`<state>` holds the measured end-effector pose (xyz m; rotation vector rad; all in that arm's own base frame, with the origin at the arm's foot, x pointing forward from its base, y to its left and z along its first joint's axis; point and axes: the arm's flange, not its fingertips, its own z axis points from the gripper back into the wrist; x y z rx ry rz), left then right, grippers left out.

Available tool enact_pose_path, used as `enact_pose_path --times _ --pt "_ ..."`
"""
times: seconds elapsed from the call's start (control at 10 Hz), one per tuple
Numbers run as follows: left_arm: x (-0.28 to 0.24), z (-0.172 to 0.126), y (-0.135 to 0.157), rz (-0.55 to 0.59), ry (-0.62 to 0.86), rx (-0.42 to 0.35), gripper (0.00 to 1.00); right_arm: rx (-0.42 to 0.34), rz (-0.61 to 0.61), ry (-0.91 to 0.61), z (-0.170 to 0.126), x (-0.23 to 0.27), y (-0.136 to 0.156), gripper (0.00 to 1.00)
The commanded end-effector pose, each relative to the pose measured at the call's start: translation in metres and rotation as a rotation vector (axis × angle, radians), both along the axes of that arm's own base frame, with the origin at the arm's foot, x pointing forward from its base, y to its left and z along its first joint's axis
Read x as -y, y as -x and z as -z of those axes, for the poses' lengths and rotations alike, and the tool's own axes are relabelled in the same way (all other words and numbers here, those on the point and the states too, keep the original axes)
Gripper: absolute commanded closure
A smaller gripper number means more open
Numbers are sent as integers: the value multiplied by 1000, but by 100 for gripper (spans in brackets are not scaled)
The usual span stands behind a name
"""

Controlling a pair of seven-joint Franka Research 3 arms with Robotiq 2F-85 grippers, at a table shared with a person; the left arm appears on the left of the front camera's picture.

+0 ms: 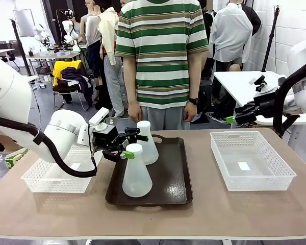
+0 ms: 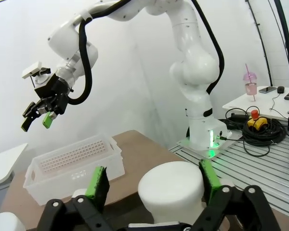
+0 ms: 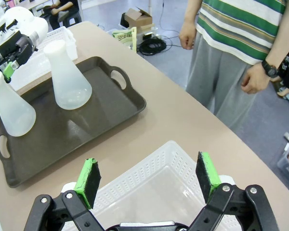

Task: Prepare the laboratory tools.
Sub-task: Place the picked Big flask upright in the Handle tray as directed by the person.

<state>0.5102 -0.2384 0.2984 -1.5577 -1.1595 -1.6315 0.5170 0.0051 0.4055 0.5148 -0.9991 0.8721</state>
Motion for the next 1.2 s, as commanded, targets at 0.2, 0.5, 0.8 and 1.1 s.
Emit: enact_pose_path --times 0.2,0.5,0.8,1.1 --pt "-5 -7 3 -11 -72 -97 0 -16 12 10 -1 -1 0 0" --pt "-6 -9 7 12 -157 -167 0 -16 12 10 -1 -1 0 0" --pt "-10 -9 12 28 -239 -190 0 -16 12 10 -1 -1 0 0" --pt "-15 -10 15 3 -233 -163 0 -16 12 10 -1 -1 0 0"
